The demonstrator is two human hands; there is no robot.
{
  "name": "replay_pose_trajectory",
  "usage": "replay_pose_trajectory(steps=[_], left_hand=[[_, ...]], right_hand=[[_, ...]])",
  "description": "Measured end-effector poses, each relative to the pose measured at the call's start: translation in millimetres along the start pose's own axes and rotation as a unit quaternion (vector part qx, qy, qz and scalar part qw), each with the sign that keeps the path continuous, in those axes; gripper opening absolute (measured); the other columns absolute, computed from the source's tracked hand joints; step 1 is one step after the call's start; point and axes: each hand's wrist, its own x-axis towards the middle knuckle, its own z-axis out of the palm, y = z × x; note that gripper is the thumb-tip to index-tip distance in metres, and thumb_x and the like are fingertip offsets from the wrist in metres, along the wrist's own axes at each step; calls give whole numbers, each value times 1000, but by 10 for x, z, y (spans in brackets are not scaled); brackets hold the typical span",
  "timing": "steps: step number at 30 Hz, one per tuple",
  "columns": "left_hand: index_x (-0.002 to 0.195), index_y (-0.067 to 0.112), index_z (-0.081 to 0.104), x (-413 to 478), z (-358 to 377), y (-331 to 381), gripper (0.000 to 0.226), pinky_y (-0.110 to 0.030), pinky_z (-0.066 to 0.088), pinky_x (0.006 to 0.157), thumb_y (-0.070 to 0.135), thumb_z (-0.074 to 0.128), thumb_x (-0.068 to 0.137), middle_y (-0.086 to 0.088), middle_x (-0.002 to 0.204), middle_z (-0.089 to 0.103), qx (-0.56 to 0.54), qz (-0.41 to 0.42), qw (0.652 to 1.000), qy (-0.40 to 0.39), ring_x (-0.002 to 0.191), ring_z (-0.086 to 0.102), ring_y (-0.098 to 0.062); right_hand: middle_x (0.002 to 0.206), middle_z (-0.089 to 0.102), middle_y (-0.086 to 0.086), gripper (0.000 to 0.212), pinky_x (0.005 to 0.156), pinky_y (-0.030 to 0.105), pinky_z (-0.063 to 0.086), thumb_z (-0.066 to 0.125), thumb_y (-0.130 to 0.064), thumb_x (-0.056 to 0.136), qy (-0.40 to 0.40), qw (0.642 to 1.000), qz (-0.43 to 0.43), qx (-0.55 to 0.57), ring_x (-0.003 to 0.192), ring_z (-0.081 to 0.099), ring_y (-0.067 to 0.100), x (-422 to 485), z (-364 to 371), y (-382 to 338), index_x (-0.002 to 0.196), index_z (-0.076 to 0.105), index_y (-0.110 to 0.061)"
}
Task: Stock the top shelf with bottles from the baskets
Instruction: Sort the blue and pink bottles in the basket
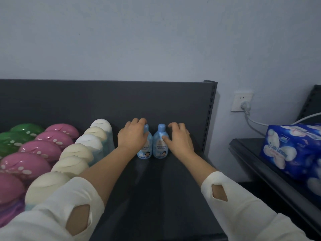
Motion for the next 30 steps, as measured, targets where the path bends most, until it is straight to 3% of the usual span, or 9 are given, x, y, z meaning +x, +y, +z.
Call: replay_pose_trajectory(steps=[7, 14, 23, 27, 30], left_hand=[[121, 18, 50, -299, -126, 138, 29, -35, 43, 71, 21, 46, 92, -3, 117, 54, -15, 21, 1000, -17, 104, 51, -25], [115, 16, 53, -625, -728, 302, 24, -35, 44, 76, 20, 44, 93, -3, 110, 56, 22, 52, 998, 30, 104, 51, -23], [111, 15, 57, -1530, -1800, -40, 23, -39, 45, 81, 23, 45, 94, -4, 110, 59, 157, -15, 983, 94, 105, 50, -26], [115, 16, 56, -2139, -2311, -442, 27, -38, 40, 86, 26, 46, 93, -4, 114, 58, 246, -81, 962, 80, 112, 48, -27], [114, 18, 57, -2680, -2687, -826, 25, -38, 37, 90, 24, 47, 92, -3, 116, 59, 304, -140, 939, 78, 116, 48, -26]], right_hand=[[123, 44, 5, 34, 87, 35, 44, 52, -38, 94, 9, 998, -17, -56, 115, 44, 27, -320, -111, -119, 123, 49, -20], [123, 47, 3, 32, 88, 35, 41, 52, -37, 95, 33, 995, -86, -24, 115, 44, 25, -522, -380, -504, 122, 52, -20], [119, 54, 2, 26, 88, 36, 41, 53, -34, 94, 63, 964, -248, 76, 110, 46, 26, -1022, -636, -1453, 114, 58, -20], [114, 57, 5, 26, 87, 38, 43, 55, -32, 92, 60, 933, -343, 90, 105, 50, 28, -1393, -564, -2093, 113, 60, -17], [99, 61, 9, 22, 75, 41, 49, 63, -29, 85, 71, 899, -422, 94, 92, 56, 34, -1749, -425, -2659, 100, 65, -13]])
